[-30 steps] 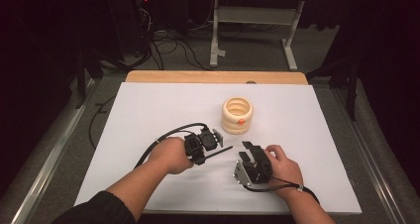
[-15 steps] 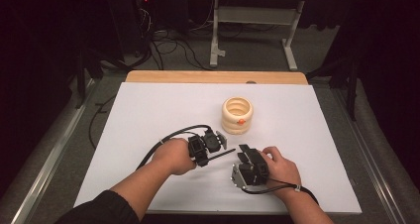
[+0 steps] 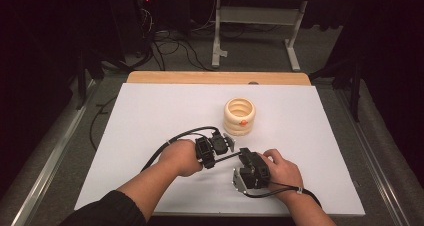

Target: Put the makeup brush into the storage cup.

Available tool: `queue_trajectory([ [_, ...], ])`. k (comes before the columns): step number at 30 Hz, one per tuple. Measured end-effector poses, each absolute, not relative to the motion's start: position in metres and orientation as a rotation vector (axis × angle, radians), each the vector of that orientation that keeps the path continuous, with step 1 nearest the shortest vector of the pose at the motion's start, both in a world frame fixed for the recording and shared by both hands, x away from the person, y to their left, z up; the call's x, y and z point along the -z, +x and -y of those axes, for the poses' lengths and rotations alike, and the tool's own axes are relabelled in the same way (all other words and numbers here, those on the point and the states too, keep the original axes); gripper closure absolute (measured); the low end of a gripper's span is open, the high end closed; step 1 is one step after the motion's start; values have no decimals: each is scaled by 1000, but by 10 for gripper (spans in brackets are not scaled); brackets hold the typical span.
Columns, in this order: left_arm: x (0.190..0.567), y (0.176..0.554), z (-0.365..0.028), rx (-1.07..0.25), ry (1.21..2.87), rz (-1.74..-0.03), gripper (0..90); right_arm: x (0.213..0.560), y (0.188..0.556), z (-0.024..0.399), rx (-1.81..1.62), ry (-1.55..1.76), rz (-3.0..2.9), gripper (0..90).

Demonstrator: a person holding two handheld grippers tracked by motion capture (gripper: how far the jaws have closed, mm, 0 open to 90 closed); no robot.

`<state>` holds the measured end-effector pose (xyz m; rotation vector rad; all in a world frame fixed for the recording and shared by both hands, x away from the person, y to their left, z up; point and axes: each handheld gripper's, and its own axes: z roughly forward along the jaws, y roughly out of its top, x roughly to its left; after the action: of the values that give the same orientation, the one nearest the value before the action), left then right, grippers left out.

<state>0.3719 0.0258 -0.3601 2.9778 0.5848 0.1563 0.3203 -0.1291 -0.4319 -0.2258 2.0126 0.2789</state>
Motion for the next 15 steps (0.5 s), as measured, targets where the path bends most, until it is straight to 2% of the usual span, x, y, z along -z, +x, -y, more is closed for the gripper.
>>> queue_trajectory([
  [15, 361, 373, -17, -163, 2998, -546, 838, 432, 319, 128, -264, -247, -2012, 756],
])
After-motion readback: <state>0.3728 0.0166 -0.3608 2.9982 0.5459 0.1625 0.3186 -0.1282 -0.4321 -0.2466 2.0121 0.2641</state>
